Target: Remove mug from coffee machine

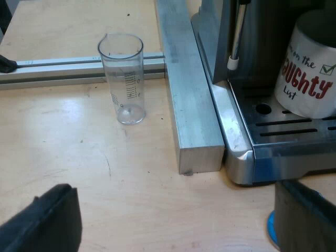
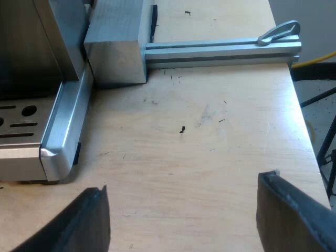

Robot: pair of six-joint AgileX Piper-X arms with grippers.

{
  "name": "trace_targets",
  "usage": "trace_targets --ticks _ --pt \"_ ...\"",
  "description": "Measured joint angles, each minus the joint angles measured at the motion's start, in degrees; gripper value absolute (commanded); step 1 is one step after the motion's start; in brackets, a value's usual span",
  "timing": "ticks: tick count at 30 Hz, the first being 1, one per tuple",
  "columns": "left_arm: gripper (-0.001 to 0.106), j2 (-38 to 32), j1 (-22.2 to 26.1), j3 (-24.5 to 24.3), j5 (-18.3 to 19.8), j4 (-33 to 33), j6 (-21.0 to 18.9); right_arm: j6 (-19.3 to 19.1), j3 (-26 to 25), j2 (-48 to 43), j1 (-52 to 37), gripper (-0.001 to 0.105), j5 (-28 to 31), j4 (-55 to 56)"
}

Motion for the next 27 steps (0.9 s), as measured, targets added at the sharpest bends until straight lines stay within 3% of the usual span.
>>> trace_targets --ticks 27 --pt "0.077 0.0 0.0 0.0 0.6 0.0 0.0 0.5 0.4 0.0 0.0 0.062 2.1 -1.6"
